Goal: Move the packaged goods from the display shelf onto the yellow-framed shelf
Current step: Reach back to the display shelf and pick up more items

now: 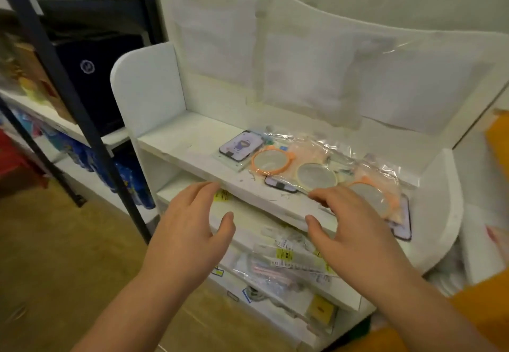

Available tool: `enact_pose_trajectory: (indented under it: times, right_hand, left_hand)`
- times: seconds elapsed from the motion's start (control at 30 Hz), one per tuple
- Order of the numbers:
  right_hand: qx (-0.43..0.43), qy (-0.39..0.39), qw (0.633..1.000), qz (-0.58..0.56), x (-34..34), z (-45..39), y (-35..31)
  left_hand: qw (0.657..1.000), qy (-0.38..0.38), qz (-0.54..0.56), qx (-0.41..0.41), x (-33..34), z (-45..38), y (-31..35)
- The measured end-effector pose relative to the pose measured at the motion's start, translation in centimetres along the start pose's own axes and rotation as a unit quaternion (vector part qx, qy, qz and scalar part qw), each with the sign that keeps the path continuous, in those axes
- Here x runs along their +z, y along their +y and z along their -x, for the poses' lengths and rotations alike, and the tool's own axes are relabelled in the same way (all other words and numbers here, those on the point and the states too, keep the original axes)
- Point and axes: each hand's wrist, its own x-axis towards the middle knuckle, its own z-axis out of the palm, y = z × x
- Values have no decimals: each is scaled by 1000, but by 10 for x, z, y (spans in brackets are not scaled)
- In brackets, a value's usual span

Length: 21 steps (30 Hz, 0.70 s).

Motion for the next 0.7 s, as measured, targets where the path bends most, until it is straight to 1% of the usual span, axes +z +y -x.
enact_pose_trajectory:
  times: [0.13, 0.33, 0.4, 0.5, 0.53, 0.6, 0.7]
  right_hand:
    - [11, -13, 1000, 15, 31, -38, 8]
    - [20, -40, 999, 5, 81, -122, 21]
    - [17, -65, 998, 16, 95, -147, 21]
    - [-7, -121, 990, 79, 117, -173, 17]
    - [-15, -128, 986, 106, 125, -178, 17]
    - [-17, -116, 982, 151, 140, -187, 21]
    - [19, -86, 977, 196, 156, -199, 28]
  left_hand:
    - [1000, -3, -4, 4, 8, -41, -13]
    - [1000, -12, -29, -5, 1, -108, -38]
    - [999, -2, -34, -9, -1, -127, -48]
    - [1000, 0, -25, -17, 4, -148, -60]
    - [1000, -5, -17, -19, 7, -154, -64]
    - [1000, -20, -3, -13, 16, -165, -72]
    - [999, -45, 14, 9, 30, -188, -82]
